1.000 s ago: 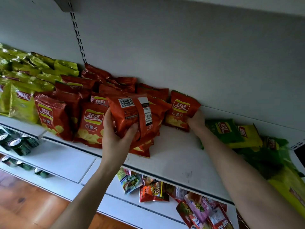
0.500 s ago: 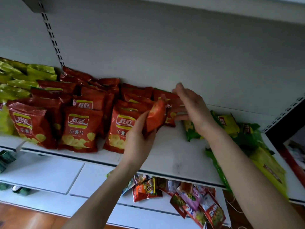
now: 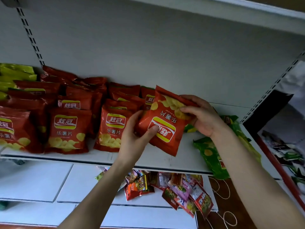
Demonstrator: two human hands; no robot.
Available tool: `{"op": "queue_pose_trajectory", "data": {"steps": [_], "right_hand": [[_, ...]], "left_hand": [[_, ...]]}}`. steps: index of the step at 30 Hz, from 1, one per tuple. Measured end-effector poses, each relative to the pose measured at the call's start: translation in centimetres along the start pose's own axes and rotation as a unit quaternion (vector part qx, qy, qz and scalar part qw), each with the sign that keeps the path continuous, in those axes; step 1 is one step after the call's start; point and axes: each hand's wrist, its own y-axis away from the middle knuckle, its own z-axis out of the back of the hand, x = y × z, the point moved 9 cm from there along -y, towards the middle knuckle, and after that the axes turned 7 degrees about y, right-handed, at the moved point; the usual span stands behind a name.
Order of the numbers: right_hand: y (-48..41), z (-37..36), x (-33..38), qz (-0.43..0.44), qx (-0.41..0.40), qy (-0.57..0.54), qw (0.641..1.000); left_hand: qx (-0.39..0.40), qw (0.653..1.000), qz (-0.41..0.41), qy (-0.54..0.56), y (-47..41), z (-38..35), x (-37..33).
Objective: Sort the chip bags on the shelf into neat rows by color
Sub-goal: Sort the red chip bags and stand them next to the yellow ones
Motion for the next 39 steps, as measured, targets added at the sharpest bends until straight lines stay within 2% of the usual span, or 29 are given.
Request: {"op": "queue_pose_trajectory", "data": {"steps": [4,6,8,10,12,14,15,18,20,24,26,27,29,31,33,36,39], "right_hand": [[0.0,0.4,-1.1,0.004,-0.020,-0.006,1.000],[0.1,1.7,-1.1,0.026,-0.082,0.100,0.991],[0.6,2.5,0.5,0.097,-0.122,0.241,0.958],[1.1,1.2,2.2,0.158,-0.062,0.376,0.911],[1.5,-1.3,1.6,0.149,0.061,0.487,0.859],[1.6,-2.6,-0.3,0.125,0.149,0.547,0.814],[1.5,-2.6,-0.8,0.120,0.153,0.554,0.809],[1.1,-0.9,-1.2,0.117,0.073,0.494,0.858],[1.0,0.0,-1.8,0.098,0.058,0.472,0.874],[1.7,-0.3,-4.7,-0.034,0.199,0.416,0.887],[1.4,-0.1,-4.8,-0.054,0.212,0.388,0.896],[0.8,0.3,-4.6,-0.046,0.191,0.389,0.900],[-1.3,2.1,-3.9,-0.015,0.087,0.368,0.925],[-3.5,4.7,-3.8,0.007,-0.043,0.301,0.953],[-5.8,5.8,-5.0,-0.004,-0.110,0.241,0.964],[-9.0,4.2,-7.7,-0.040,-0.101,0.224,0.968],[-11.1,1.8,-9.2,-0.039,-0.080,0.219,0.972]], "left_hand": [[-0.040,0.999,0.008,0.035,-0.3,0.5,0.7],[-0.031,0.999,-0.012,0.005,-0.6,0.5,0.6],[0.030,0.994,-0.030,-0.096,-0.8,-0.2,0.2],[0.102,0.968,-0.034,-0.226,-1.0,-1.4,0.2],[0.140,0.944,-0.046,-0.295,-1.1,-2.2,-0.1],[0.133,0.951,-0.077,-0.269,-1.3,-2.6,-0.8],[0.109,0.963,-0.083,-0.234,-1.5,-2.4,-1.1],[0.031,0.984,-0.043,-0.168,-1.9,-0.7,-0.5],[0.047,0.978,-0.024,-0.201,-1.9,-0.6,0.5],[0.135,0.958,-0.067,-0.245,-1.7,-2.4,0.5],[0.127,0.961,-0.076,-0.233,-1.9,-2.9,0.4],[0.097,0.963,-0.085,-0.236,-2.1,-2.8,0.4],[0.016,0.954,-0.114,-0.277,-2.1,-1.9,0.9],[-0.005,0.926,-0.151,-0.347,-1.4,-2.2,2.5],[0.039,0.888,-0.147,-0.434,-0.5,-3.1,5.4],[0.105,0.824,-0.125,-0.542,0.1,-3.7,10.2],[0.129,0.786,-0.112,-0.594,0.3,-3.5,12.2]]}}
